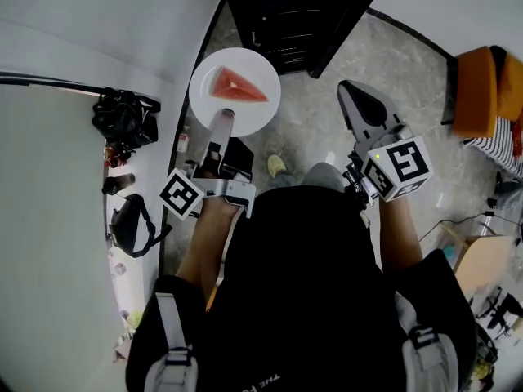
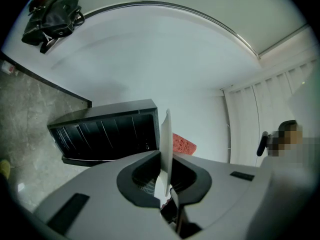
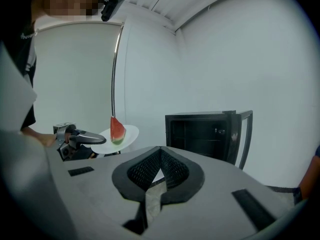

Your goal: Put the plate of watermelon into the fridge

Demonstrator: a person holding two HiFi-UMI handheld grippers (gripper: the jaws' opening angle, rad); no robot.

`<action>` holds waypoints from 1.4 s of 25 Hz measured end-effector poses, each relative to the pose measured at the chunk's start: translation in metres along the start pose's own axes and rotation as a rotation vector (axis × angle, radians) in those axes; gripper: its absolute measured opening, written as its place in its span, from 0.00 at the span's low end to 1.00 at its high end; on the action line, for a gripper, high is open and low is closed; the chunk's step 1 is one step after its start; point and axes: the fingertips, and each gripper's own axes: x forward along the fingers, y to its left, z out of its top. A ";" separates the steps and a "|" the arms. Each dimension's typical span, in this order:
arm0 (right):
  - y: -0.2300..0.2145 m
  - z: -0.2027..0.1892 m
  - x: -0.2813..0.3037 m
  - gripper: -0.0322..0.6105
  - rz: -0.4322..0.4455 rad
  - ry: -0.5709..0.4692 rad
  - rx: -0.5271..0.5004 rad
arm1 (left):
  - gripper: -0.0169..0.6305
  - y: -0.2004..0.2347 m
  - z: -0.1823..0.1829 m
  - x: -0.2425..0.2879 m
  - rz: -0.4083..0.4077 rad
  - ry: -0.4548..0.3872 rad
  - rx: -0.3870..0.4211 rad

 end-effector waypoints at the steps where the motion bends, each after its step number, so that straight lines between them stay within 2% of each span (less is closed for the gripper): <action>1: 0.000 0.000 0.001 0.06 0.002 -0.001 0.001 | 0.06 0.000 0.000 0.000 0.002 0.001 0.002; 35: 0.003 0.010 0.000 0.06 -0.006 -0.014 -0.043 | 0.06 -0.006 0.000 0.002 -0.026 0.005 0.014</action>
